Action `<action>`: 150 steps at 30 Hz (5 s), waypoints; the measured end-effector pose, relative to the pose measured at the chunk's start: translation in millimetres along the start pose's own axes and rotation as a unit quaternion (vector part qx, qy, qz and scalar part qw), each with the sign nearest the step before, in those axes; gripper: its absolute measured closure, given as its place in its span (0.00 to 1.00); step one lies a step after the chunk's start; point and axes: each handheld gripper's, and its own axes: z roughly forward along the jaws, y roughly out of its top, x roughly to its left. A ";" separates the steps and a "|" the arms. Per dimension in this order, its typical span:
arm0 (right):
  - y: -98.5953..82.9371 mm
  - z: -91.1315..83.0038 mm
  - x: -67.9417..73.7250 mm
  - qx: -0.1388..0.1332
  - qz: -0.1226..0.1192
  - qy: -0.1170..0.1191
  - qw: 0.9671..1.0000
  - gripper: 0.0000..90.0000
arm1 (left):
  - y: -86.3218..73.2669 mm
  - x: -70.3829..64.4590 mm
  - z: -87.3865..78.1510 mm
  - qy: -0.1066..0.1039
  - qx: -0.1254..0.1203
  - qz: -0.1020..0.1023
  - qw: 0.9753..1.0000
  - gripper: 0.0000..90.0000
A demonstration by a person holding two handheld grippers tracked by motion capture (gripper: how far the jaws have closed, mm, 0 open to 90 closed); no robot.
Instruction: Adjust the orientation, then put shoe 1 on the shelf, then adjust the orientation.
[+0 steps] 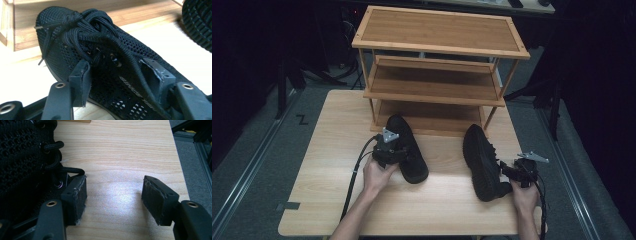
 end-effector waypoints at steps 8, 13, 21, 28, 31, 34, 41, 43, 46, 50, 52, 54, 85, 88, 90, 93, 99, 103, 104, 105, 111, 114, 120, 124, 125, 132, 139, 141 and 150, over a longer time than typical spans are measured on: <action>0.0 0.0 0.0 0.000 0.000 0.000 1.000 0.41 | 0.5 -0.8 0.3 -0.006 0.011 -0.005 1.000 0.68; -0.3 -0.4 0.4 0.000 -0.001 0.000 1.000 0.41 | 2.2 -5.8 -0.3 -0.012 0.011 -0.005 1.000 0.79; -0.4 -0.4 0.3 0.000 -0.001 0.000 1.000 0.41 | 9.7 -15.2 2.2 -0.043 0.015 -0.007 0.999 0.96; -0.4 -0.4 0.3 0.000 -0.001 0.000 1.000 0.41 | 14.0 -15.5 3.5 -0.072 0.020 -0.016 0.997 0.98; -0.4 -0.4 0.3 0.000 -0.001 0.000 1.000 0.41 | 16.3 -14.4 2.8 -0.077 0.015 -0.021 0.997 0.98; -0.4 -0.5 0.4 0.000 -0.001 0.000 1.000 0.41 | 20.0 -14.6 1.7 -0.073 0.011 -0.018 0.997 0.98; -0.3 -0.4 0.5 0.001 0.000 0.000 1.000 0.41 | 32.4 -16.7 2.8 -0.058 0.001 -0.004 0.998 0.98; -0.3 -0.4 0.5 0.000 0.000 0.000 1.000 0.41 | 36.5 -16.5 3.8 -0.057 -0.003 -0.004 0.998 0.98; -0.4 -0.4 0.4 0.000 0.000 0.000 1.000 0.41 | 42.2 -15.2 5.7 -0.054 -0.011 -0.008 0.998 0.98; -0.4 -0.4 0.4 0.000 0.000 0.000 1.000 0.41 | 48.4 -12.4 10.5 -0.042 -0.019 -0.010 0.999 0.98; -0.4 -0.4 0.4 0.000 0.000 0.000 1.000 0.41 | 51.2 -11.2 14.2 -0.033 -0.020 -0.010 0.999 0.98; -0.4 -0.4 0.4 0.000 0.000 0.000 1.000 0.41 | 53.5 -9.1 18.3 -0.028 -0.024 -0.016 0.999 0.98; -0.4 -0.4 0.3 0.000 0.000 0.000 1.000 0.41 | 106.4 -7.7 75.3 0.027 -0.047 -0.072 0.996 0.98; -0.4 -0.4 0.4 0.000 0.000 0.000 1.000 0.41 | 108.0 -5.4 80.5 0.035 -0.057 -0.082 0.994 0.98; -0.4 -0.4 0.4 0.000 -0.001 0.000 1.000 0.41 | 107.6 -4.0 84.0 0.041 -0.063 -0.091 0.993 0.98; -0.4 -0.4 0.4 0.000 -0.001 0.000 1.000 0.41 | 107.0 -3.5 89.6 0.050 -0.071 -0.101 0.991 0.98; -0.4 -0.4 0.5 0.001 -0.001 0.000 1.000 0.41 | 108.1 -5.6 98.0 0.063 -0.077 -0.095 0.990 0.98; -0.4 -0.4 0.5 0.001 -0.001 0.000 1.000 0.41 | 104.7 -8.9 103.5 0.077 -0.072 -0.070 0.992 0.97; -0.4 -0.4 0.5 0.001 -0.001 0.000 1.000 0.41 | 103.6 -9.3 104.7 0.079 -0.072 -0.065 0.992 0.97; -0.4 -0.4 0.6 0.000 -0.001 -0.001 1.000 0.41 | 103.2 -9.5 105.3 0.082 -0.072 -0.060 0.992 0.96; -0.4 -0.3 0.6 0.000 -0.001 -0.001 1.000 0.41 | 102.1 -5.3 104.2 0.085 -0.071 -0.034 0.993 0.91; -0.4 -0.4 0.6 0.000 -0.001 -0.001 1.000 0.41 | 101.5 -1.8 102.4 0.078 -0.069 -0.027 0.994 0.88; -0.6 -0.5 0.9 0.001 -0.001 -0.002 1.000 0.41 | 103.5 4.6 94.3 0.075 -0.070 -0.032 0.994 0.70; -0.7 -0.6 1.0 0.000 -0.001 -0.002 1.000 0.41 | 106.0 6.0 83.6 0.060 -0.071 -0.023 0.995 0.59; -0.6 -0.6 0.9 0.000 -0.001 -0.002 1.000 0.41 | 106.3 6.4 80.5 0.052 -0.070 -0.018 0.996 0.56; -0.6 -0.6 0.9 0.000 -0.001 -0.002 1.000 0.41 | 102.8 11.8 68.9 0.037 -0.061 -0.006 0.997 0.49; -0.6 -0.6 0.9 0.000 0.000 -0.002 1.000 0.41 | 94.7 17.9 58.5 0.029 -0.061 -0.005 0.998 0.47; -0.6 -0.6 1.0 0.000 0.000 -0.002 1.000 0.41 | 91.5 20.6 51.0 0.026 -0.067 -0.008 0.997 0.47; -0.6 -0.5 0.9 0.000 0.000 -0.003 1.000 0.41 | 84.4 28.7 19.6 0.020 -0.089 -0.004 0.996 0.47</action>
